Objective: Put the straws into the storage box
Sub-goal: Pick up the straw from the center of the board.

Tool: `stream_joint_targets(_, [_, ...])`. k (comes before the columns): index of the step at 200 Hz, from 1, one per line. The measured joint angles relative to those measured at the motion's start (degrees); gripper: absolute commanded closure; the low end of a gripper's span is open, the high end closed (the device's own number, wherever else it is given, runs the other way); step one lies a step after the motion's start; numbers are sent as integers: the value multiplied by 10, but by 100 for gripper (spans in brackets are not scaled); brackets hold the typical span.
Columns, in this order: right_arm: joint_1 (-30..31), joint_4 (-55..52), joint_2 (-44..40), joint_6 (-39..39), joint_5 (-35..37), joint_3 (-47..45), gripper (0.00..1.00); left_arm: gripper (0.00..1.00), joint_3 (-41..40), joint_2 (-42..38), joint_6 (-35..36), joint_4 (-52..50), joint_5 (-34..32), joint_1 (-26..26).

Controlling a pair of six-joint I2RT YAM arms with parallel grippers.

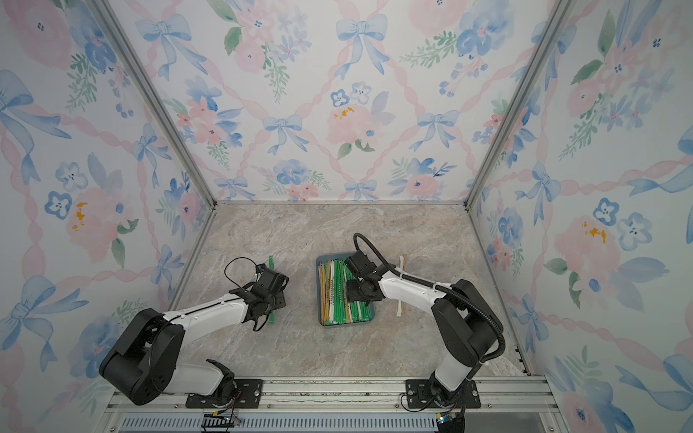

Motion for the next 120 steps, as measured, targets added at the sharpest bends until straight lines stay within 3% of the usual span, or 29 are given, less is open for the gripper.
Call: stream_joint_targets(120, [-5,9,-76,0,11,-5,26,50,-6,0,0,-2,-9,1])
